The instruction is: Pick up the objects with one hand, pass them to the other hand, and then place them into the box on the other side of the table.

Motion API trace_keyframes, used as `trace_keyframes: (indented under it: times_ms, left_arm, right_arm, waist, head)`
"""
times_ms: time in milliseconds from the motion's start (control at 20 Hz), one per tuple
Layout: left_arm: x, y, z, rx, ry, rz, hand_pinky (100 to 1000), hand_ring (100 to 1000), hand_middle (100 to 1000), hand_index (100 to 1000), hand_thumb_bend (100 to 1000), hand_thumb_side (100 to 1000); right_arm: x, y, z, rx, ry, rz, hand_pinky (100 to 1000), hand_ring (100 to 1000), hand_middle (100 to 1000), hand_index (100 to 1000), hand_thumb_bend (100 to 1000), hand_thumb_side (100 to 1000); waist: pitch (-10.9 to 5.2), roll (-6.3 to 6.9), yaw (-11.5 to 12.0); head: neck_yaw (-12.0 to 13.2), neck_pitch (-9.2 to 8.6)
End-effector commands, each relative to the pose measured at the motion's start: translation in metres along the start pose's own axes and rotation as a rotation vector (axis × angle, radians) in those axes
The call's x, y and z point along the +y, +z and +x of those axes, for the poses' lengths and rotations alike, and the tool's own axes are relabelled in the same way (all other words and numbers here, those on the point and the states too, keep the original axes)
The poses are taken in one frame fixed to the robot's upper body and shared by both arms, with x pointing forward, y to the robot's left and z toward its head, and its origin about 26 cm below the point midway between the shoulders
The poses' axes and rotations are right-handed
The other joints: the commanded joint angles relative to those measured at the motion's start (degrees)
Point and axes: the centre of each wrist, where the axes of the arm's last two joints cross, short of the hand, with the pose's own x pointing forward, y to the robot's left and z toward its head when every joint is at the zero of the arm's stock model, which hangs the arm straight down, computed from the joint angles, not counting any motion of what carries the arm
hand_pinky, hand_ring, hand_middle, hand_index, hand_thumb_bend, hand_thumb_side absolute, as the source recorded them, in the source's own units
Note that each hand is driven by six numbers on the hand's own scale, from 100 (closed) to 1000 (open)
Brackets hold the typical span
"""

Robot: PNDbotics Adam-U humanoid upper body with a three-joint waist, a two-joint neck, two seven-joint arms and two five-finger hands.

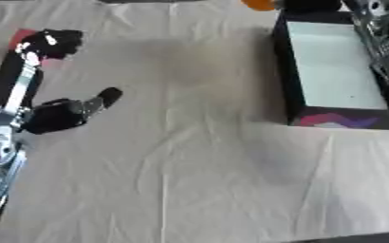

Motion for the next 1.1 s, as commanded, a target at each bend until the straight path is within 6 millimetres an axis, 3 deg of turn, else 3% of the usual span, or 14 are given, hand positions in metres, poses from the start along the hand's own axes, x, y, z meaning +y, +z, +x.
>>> trace_keyframes:
  times_ms: [50,350,800,1100]
  left_arm:
    - [0.016,-0.001,0.001,-0.014,-0.032,0.042,773,730,706,831,666,500]
    - [0.023,0.0,-0.001,-0.001,-0.049,0.073,773,730,707,832,665,498]
    - [0.03,0.0,-0.001,0.004,-0.06,0.115,772,730,706,832,664,491]
    - [0.032,-0.001,0.0,0.001,-0.055,0.13,772,730,706,830,663,487]
  right_arm:
    - [-0.029,0.009,-0.019,0.067,0.067,-0.089,888,652,480,569,100,137]
    - [-0.043,0.031,-0.055,0.183,0.108,-0.144,886,652,480,568,100,134]
    - [-0.058,0.06,-0.093,0.327,0.203,-0.185,881,655,482,566,100,122]
    - [-0.054,0.064,-0.11,0.387,0.234,-0.134,888,715,574,674,117,191]
  waist:
    - [-2.05,0.16,0.05]
    - [-2.16,0.06,0.04]
    - [-2.13,-0.1,0.02]
    - [-2.1,0.07,0.22]
  head:
    - [-1.04,0.34]
    - [-2.91,0.07]
    - [-4.77,-0.96]
    - [-4.95,-0.99]
